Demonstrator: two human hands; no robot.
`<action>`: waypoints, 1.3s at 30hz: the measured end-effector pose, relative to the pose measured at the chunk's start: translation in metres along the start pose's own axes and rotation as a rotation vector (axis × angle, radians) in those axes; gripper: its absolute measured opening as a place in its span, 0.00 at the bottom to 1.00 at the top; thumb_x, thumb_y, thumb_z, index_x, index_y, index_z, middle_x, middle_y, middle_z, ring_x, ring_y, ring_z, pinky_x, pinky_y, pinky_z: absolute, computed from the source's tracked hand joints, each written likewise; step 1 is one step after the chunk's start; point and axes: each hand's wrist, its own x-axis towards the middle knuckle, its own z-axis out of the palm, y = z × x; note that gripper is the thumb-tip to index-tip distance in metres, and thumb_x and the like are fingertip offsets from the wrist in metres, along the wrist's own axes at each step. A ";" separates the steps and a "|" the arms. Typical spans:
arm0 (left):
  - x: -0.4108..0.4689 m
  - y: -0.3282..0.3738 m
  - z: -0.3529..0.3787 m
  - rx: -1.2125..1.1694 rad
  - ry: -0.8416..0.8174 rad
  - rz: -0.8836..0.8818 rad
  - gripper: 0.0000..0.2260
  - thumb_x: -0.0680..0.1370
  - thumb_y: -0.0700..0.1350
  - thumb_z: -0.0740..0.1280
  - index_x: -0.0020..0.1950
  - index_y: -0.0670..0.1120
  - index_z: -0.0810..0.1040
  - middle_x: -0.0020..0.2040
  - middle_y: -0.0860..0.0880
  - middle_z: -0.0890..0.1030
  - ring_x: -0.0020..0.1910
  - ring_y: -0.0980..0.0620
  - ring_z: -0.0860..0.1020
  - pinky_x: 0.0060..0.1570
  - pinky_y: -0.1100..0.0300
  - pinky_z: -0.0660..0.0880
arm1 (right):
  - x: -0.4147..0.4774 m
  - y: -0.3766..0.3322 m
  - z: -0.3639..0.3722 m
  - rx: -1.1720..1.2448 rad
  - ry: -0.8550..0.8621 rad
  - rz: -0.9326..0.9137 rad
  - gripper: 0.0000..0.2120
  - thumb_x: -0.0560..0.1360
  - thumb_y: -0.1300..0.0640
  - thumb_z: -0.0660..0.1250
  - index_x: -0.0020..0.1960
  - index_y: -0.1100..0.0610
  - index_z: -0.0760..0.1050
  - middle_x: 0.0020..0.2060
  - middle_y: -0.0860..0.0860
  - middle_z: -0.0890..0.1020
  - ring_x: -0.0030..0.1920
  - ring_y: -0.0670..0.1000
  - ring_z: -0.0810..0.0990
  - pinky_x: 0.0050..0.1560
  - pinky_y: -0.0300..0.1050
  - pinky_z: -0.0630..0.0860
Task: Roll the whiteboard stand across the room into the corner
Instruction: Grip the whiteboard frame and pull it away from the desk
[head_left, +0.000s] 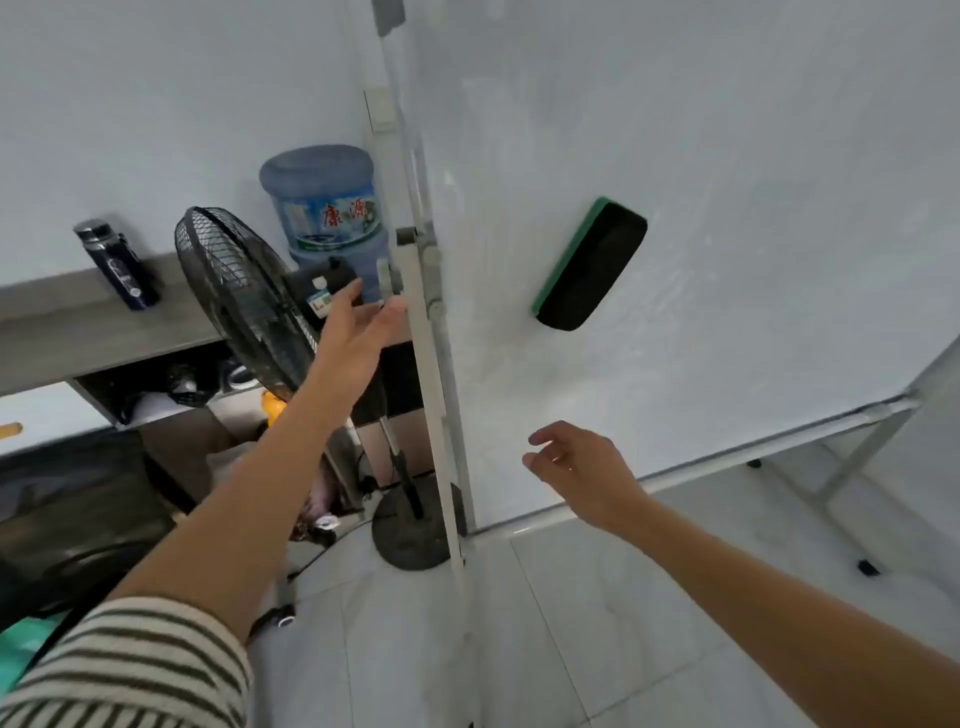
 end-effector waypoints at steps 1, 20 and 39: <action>0.011 0.008 0.000 -0.010 -0.008 0.031 0.31 0.77 0.56 0.63 0.76 0.48 0.57 0.56 0.56 0.75 0.60 0.55 0.73 0.63 0.55 0.68 | 0.015 -0.008 0.007 -0.014 0.002 -0.002 0.13 0.74 0.47 0.66 0.56 0.51 0.76 0.41 0.45 0.82 0.40 0.46 0.80 0.45 0.41 0.74; 0.025 0.028 0.004 0.215 -0.163 0.224 0.16 0.78 0.58 0.60 0.52 0.46 0.73 0.45 0.44 0.77 0.44 0.48 0.77 0.53 0.46 0.77 | 0.064 -0.043 0.100 -0.258 0.098 0.042 0.15 0.76 0.46 0.63 0.54 0.56 0.75 0.46 0.53 0.84 0.46 0.56 0.82 0.47 0.49 0.78; -0.184 0.046 0.001 0.188 -0.027 0.275 0.14 0.78 0.54 0.63 0.52 0.42 0.74 0.36 0.53 0.71 0.33 0.58 0.69 0.31 0.71 0.68 | -0.112 -0.042 0.105 -0.423 0.188 -0.144 0.18 0.75 0.43 0.62 0.48 0.59 0.72 0.36 0.55 0.80 0.34 0.55 0.75 0.40 0.50 0.78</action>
